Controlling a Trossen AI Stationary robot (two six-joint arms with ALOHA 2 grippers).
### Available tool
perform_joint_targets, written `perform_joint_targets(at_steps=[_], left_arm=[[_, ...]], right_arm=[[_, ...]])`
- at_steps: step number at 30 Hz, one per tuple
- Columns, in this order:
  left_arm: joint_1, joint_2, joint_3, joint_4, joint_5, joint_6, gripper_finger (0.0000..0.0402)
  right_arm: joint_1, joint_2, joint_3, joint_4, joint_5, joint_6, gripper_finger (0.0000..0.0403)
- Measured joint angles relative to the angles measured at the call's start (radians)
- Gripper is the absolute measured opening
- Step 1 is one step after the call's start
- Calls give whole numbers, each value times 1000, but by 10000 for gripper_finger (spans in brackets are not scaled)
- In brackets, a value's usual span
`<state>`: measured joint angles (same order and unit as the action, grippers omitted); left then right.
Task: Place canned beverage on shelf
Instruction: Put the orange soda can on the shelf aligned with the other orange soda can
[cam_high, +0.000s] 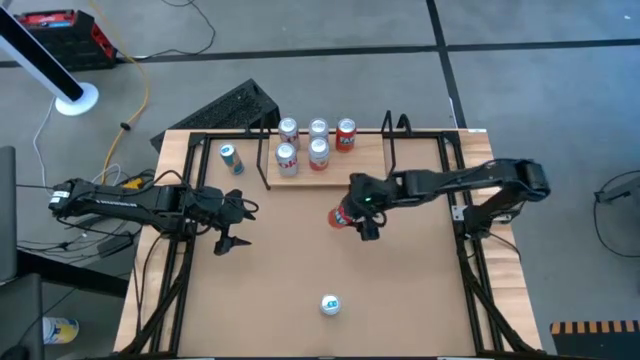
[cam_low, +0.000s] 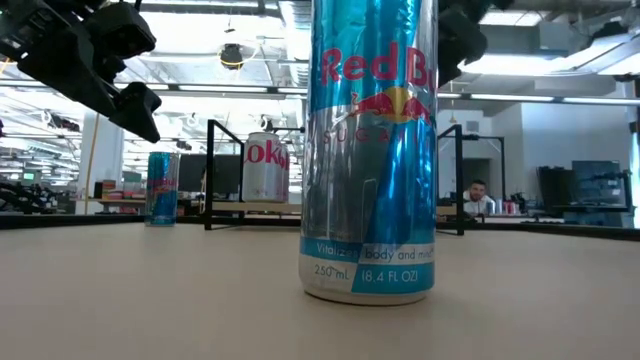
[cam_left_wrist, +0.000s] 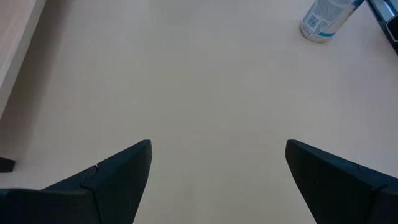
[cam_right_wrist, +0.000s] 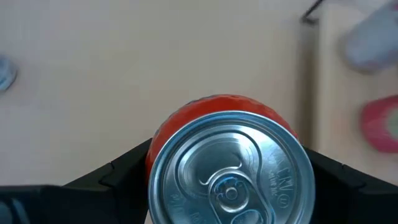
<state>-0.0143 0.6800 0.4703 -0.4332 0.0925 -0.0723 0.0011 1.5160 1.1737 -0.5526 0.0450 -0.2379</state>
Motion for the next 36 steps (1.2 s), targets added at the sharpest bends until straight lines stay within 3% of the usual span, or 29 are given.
perform_joint_targets(at_steps=[8, 21, 26, 36], left_arm=[[0, 0, 0, -1, -4, -4, 355], [1, 2, 0, 4, -2, 0, 355], [1, 8, 0, 2, -1, -1, 355], [1, 14, 0, 4, -1, 0, 355]], right_arm=[[33, 196, 216, -228, -27, -38, 327], [51, 285, 221, -229, -23, 26, 328], [51, 311, 222, -257, -16, 79, 384], [64, 324, 221, -334, -16, 127, 352]])
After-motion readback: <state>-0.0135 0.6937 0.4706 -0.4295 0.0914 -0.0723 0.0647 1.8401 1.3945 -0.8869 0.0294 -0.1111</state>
